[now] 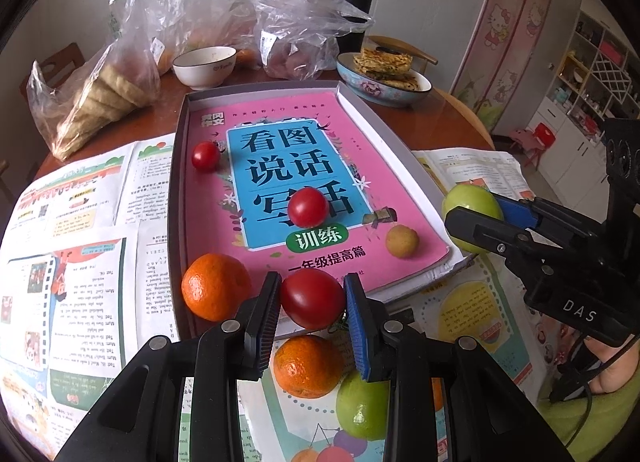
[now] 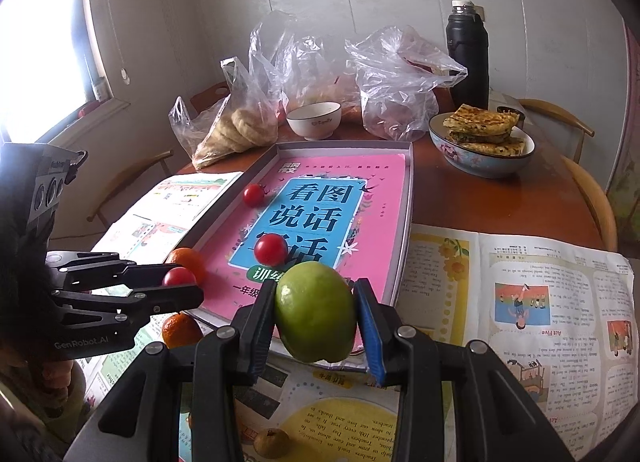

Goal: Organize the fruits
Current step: 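Lift the guava and tomato and carry both over the pink workbook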

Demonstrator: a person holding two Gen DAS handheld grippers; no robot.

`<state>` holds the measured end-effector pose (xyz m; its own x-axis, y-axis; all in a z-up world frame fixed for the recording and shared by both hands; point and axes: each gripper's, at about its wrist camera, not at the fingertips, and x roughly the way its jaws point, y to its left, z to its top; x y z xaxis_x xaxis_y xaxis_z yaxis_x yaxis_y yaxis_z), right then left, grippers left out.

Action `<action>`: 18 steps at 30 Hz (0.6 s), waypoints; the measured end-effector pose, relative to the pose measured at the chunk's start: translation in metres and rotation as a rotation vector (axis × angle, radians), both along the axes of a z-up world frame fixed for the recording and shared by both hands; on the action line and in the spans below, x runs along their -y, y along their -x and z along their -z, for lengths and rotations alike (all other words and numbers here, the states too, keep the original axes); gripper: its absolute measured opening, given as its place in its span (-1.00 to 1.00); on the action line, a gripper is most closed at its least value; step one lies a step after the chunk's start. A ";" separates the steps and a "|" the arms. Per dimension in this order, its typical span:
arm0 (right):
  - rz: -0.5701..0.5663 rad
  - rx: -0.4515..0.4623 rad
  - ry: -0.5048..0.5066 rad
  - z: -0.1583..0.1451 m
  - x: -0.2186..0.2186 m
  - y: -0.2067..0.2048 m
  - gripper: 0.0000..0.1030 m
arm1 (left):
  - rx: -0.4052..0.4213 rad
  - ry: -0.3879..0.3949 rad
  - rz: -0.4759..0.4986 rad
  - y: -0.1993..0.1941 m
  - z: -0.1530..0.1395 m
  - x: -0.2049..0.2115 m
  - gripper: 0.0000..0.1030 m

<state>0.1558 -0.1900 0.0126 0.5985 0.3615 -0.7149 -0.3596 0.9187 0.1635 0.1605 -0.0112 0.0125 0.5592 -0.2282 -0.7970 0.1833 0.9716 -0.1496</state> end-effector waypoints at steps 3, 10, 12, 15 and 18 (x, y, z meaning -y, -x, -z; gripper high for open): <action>0.004 -0.001 0.001 0.001 0.000 -0.004 -0.24 | -0.004 -0.001 -0.001 -0.004 0.003 0.000 -0.37; 0.001 -0.005 0.003 0.003 -0.004 -0.012 -0.24 | -0.008 -0.010 -0.008 -0.010 0.006 0.000 -0.37; 0.002 -0.006 0.004 0.003 -0.005 -0.015 -0.24 | -0.009 -0.011 -0.009 -0.013 0.007 0.000 -0.37; 0.006 -0.005 0.008 0.003 -0.005 -0.017 -0.24 | -0.011 -0.014 -0.010 -0.016 0.009 0.000 -0.37; 0.010 -0.010 0.014 0.005 -0.006 -0.022 -0.24 | -0.014 -0.017 -0.008 -0.018 0.011 0.001 -0.37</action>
<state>0.1782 -0.1841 0.0077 0.5950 0.3457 -0.7256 -0.3490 0.9243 0.1541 0.1783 -0.0123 0.0010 0.5501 -0.2098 -0.8083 0.1732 0.9755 -0.1353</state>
